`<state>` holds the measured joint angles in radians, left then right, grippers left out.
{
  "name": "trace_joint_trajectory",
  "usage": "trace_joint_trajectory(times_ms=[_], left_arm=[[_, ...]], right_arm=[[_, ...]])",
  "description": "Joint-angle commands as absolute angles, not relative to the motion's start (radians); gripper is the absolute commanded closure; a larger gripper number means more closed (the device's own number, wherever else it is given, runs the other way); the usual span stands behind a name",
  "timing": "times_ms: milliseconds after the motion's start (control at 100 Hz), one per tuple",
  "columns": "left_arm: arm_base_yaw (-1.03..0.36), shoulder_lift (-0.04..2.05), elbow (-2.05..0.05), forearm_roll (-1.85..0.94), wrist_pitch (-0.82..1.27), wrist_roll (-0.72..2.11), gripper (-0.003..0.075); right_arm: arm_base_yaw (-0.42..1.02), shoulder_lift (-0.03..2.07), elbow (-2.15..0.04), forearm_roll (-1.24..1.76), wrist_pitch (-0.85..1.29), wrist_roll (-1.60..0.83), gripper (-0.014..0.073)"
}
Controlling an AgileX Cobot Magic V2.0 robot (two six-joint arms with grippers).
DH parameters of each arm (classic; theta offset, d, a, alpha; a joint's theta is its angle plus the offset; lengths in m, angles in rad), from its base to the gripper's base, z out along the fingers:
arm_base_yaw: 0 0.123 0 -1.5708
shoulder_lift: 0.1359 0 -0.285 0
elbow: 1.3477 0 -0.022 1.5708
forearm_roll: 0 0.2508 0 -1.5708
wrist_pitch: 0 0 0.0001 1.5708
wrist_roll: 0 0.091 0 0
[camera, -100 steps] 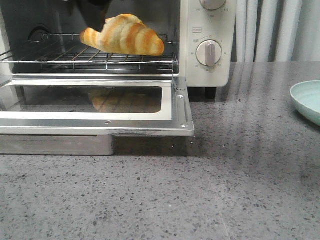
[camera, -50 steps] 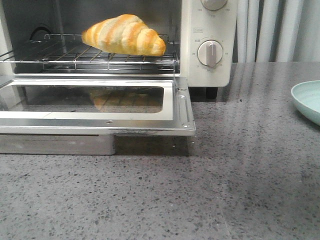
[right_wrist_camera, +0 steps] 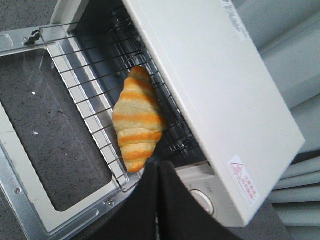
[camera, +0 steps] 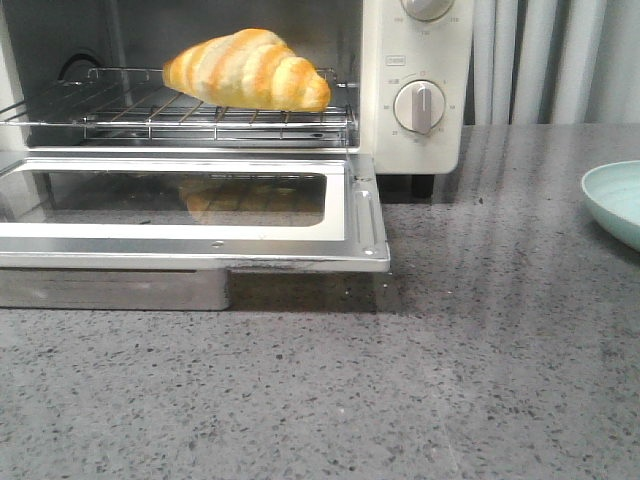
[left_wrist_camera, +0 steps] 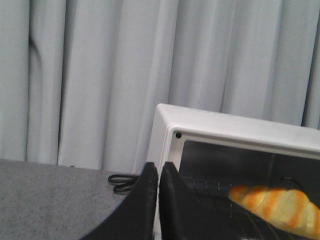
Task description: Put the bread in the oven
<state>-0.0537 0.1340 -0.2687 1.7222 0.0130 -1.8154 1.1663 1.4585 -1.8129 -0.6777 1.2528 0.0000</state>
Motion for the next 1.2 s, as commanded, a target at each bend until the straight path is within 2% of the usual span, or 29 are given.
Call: trace_joint_trajectory(times_ms=[0, 240, 760, 930, 1150, 1190], left_arm=[[-0.054, 0.148, -0.265, 1.706, 0.051, -1.815, 0.0742], [-0.054, 0.148, -0.238, 1.706, 0.022, -1.815, 0.0741], [-0.054, 0.148, -0.238, 1.706, 0.01, -1.815, 0.0741], [-0.054, 0.148, -0.238, 1.706, 0.01, -1.815, 0.0741], [-0.054, 0.148, -0.238, 1.706, 0.01, -1.815, 0.0741], [-0.054, 0.148, -0.238, 1.706, 0.01, -1.815, 0.0741]], right_arm=[[1.167, 1.373, -1.836, -0.737, 1.305, 0.0, 0.0669], [1.167, 1.254, -1.795, -0.813, 1.305, 0.0, 0.0669], [1.084, 0.998, -1.407, -0.844, 1.305, 0.099, 0.067], [1.084, 0.902, -1.254, -0.843, 1.305, 0.227, 0.067], [1.084, 0.726, -1.09, -0.773, 1.305, 0.245, 0.067], [1.084, 0.696, -1.081, -0.715, 1.303, 0.343, 0.067]])
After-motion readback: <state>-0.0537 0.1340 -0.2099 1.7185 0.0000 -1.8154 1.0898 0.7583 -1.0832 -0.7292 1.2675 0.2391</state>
